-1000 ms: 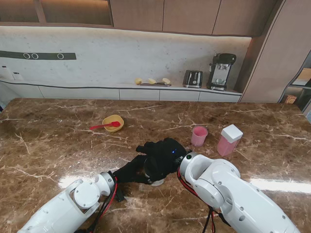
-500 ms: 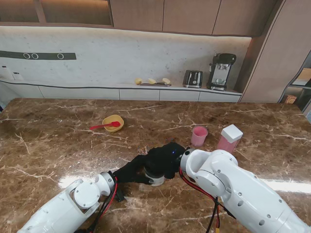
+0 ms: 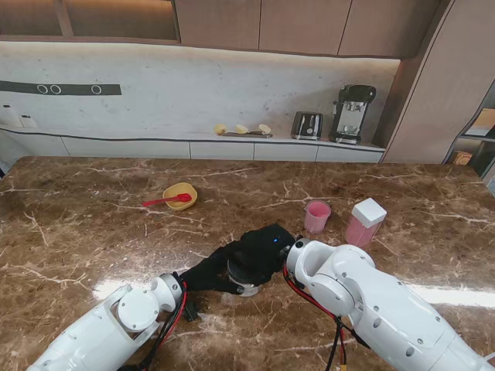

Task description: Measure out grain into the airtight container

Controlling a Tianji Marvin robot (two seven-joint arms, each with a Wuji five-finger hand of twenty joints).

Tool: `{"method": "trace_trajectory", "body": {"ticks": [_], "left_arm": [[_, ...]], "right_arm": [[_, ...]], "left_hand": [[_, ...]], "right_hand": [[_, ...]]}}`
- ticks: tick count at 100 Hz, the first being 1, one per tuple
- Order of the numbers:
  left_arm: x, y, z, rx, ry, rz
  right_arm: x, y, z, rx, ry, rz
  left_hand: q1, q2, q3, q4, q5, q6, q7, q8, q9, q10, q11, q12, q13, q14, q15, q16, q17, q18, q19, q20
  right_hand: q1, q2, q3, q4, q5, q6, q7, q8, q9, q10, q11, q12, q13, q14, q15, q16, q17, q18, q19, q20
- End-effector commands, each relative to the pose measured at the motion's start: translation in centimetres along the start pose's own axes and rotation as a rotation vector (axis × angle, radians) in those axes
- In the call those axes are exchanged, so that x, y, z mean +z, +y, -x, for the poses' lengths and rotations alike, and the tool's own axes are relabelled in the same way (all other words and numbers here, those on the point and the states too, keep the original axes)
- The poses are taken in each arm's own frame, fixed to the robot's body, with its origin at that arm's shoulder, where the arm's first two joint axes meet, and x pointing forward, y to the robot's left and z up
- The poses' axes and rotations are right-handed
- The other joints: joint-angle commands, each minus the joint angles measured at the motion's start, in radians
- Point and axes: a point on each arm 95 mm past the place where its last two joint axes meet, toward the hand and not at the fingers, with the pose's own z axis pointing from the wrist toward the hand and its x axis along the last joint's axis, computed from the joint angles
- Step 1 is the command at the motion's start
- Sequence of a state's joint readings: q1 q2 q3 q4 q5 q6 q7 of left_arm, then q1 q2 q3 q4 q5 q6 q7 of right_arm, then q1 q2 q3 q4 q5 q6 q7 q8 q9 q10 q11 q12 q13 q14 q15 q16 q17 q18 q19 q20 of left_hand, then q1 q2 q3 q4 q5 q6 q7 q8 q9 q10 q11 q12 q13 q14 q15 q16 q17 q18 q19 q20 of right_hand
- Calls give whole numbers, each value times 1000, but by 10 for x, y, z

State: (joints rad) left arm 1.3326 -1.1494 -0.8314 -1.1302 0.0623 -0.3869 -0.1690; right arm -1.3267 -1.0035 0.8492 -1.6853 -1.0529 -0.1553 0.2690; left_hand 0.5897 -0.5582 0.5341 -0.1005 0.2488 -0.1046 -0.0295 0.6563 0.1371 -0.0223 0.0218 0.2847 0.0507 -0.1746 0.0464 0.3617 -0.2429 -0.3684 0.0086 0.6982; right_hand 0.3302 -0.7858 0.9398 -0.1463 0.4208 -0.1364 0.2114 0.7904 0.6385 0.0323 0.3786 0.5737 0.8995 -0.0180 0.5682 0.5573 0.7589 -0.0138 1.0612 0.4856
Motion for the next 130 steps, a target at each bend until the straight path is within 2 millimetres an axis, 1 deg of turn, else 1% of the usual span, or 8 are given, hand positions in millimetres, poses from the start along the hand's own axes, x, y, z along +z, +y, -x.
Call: {"method": "trace_trajectory", "body": {"ticks": [1,19,26,53,75,97,119,130], "left_arm": [[-15,36,31,-32,-103,80],[-15,37,30,-35,-101,83],[-15,37,30,-35,-101,84],[-15,38,30,-38,-101,86],[-15,37,30,-32,-101,85],[-15,37,30,-31,-99,85],[-17,35,30,-15,-90,79],[-19,32,29,-1,-89,66]], "right_arm": [[3,-22,-9,25,-3,-32],[7,-32,-14,-14,-35,-6],[9,-34,-16,-28,-48,5],[14,-38,-27,-78,-93,79],[10,-34,-31,-75,-86,89],[1,-23,-36,-44,-89,134],[-9,-13,-39,-6,-124,214],[-13,-11,-39,30,-140,231]], "left_hand": [[22,69,27,41,16,-77,636,22,-19,2,-4,7,-10,252,20,13,150,496,204,51],[21,79,27,40,16,-76,651,33,-19,1,-3,11,-9,250,21,14,150,496,205,52],[22,78,26,40,17,-77,656,37,-20,2,-2,13,-10,252,21,14,150,495,206,52],[22,78,27,40,15,-74,660,45,-20,2,-2,16,-10,249,21,13,150,495,205,51],[21,54,26,39,9,-68,640,36,-20,5,0,21,-9,253,21,13,150,496,205,51],[22,38,17,35,-7,-67,605,12,-20,8,-1,22,-9,255,22,13,149,499,204,50],[29,-36,-5,18,-100,17,262,-319,-20,15,-3,21,-10,263,24,12,149,503,203,46],[22,-59,-15,10,-108,22,115,-410,-20,14,-6,10,-10,265,21,11,148,502,195,42]], "right_hand": [[-71,205,-41,16,97,54,142,64,103,-96,109,32,54,-38,24,31,38,-27,68,-15],[-115,291,-263,80,131,81,175,35,184,-83,123,34,151,-37,68,40,122,-43,151,-30],[-183,287,-246,109,144,82,180,20,219,-80,123,30,179,-30,78,41,147,-43,180,-36],[-337,336,-165,116,184,88,173,-36,312,-66,90,11,237,-4,58,28,194,-28,225,-65],[-426,427,-181,120,24,86,39,-108,86,-69,-96,-103,-14,63,-230,-98,-86,103,-48,-102],[-453,463,-193,122,-69,94,-50,-133,-88,-26,-222,-202,-267,160,-399,-248,-298,188,-204,-107],[-447,474,-200,122,-93,100,-65,-134,-138,-17,-245,-228,-354,160,-416,-279,-365,195,-238,-116],[-438,474,-204,121,-95,105,-66,-133,-140,-15,-241,-233,-352,158,-407,-284,-364,188,-233,-113]]}}
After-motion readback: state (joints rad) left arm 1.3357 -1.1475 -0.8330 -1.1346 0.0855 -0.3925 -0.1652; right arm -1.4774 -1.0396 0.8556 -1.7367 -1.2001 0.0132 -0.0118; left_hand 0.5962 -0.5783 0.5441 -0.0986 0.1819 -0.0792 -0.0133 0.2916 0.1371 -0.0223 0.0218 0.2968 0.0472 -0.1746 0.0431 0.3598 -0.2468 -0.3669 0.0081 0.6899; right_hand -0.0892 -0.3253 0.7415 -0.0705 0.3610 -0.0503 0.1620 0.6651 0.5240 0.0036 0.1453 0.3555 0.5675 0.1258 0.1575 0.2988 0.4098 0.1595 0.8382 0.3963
